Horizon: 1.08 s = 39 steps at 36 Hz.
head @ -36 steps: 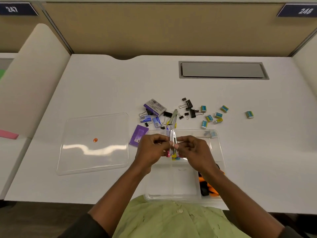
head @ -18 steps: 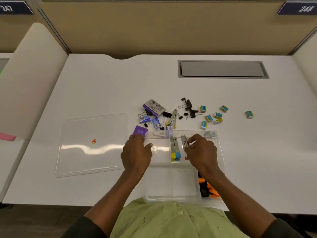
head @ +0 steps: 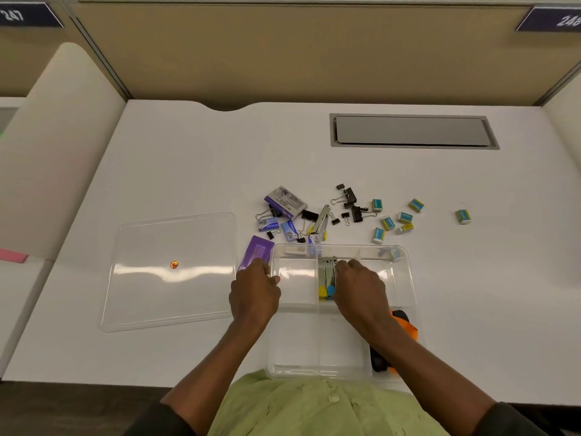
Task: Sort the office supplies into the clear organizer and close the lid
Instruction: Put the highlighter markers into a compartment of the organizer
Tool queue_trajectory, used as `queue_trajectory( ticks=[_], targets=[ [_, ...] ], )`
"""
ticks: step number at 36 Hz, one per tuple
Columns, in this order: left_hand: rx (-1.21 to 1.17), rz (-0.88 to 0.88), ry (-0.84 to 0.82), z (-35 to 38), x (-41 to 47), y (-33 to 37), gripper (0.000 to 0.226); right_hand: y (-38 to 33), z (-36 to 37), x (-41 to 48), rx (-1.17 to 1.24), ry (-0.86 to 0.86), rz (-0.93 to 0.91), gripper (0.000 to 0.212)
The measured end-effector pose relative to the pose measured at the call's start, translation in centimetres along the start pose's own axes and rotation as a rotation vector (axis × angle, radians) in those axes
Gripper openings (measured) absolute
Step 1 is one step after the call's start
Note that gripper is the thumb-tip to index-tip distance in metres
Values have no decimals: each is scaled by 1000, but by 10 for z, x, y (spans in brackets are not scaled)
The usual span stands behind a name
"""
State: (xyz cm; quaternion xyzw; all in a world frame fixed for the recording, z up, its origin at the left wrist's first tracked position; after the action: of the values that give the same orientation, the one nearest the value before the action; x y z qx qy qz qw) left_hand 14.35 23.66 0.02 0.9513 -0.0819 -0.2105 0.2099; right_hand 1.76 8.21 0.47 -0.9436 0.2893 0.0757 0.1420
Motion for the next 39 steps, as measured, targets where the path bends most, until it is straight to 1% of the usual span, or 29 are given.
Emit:
queue_trajectory(
  ticks=[3, 5, 8, 10, 12, 15, 18, 21, 23, 28, 29, 31, 33, 34, 36, 37, 39],
  targets=[
    [2, 5, -6, 0, 1, 0, 32, 0, -21, 13, 69, 209, 18, 8],
    [4, 1, -5, 0, 1, 0, 31, 1, -32, 32, 161, 288, 33, 11],
    [4, 0, -3, 1, 0, -1, 32, 1, -43, 69, 276, 325, 103, 16],
    [0, 4, -4, 1, 0, 0, 33, 3, -41, 95, 295, 273, 164, 28],
    [-2, 2, -2, 1, 0, 0, 33, 3, -35, 116, 294, 172, 207, 47],
    [-15, -9, 5, 1, 0, 0, 35, -1, -27, 134, 191, 60, 202, 67],
    [-12, -18, 14, 0, 0, 0, 35, -5, -21, 142, 146, 20, 209, 72],
    [-3, -18, 20, 0, 1, 1, 32, -6, -14, 145, 140, 37, 208, 72],
    [-1, -18, 18, 0, 2, 1, 32, -6, -9, 148, 178, 58, 218, 72],
    [15, -17, 7, 1, 4, 2, 36, 4, -8, 152, 456, 89, 382, 88],
    [20, -14, 8, 1, 5, 2, 36, 7, -9, 152, 505, 97, 415, 87],
    [27, -11, 12, 1, 6, 2, 31, 12, -14, 150, 588, 142, 451, 77],
    [26, -9, 15, 2, 7, 2, 29, 18, -21, 144, 715, 210, 448, 62],
    [24, -9, 13, 2, 8, 2, 29, 21, -25, 140, 831, 245, 438, 55],
    [22, -8, 11, 2, 9, 2, 29, 25, -37, 126, 1184, 265, 456, 40],
    [16, -7, 12, 2, 9, 1, 28, 28, -42, 118, 1351, 242, 474, 32],
    [8, -2, 11, 3, 10, 0, 27, 30, -55, 101, 1584, 185, 510, 20]
  ],
)
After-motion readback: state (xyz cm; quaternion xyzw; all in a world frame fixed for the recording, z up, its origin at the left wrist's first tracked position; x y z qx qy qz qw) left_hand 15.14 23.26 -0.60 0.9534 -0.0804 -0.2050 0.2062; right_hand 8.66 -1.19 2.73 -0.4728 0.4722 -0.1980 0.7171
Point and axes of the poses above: each hand's wrist, its own x-axis towards the middle knuckle, its own z-axis out of the palm, y = z × x, the point moved 2 cm from there along x, towards the middle knuckle, and after that the axes turned 3 degrees about -z, right-handed, at the moved point
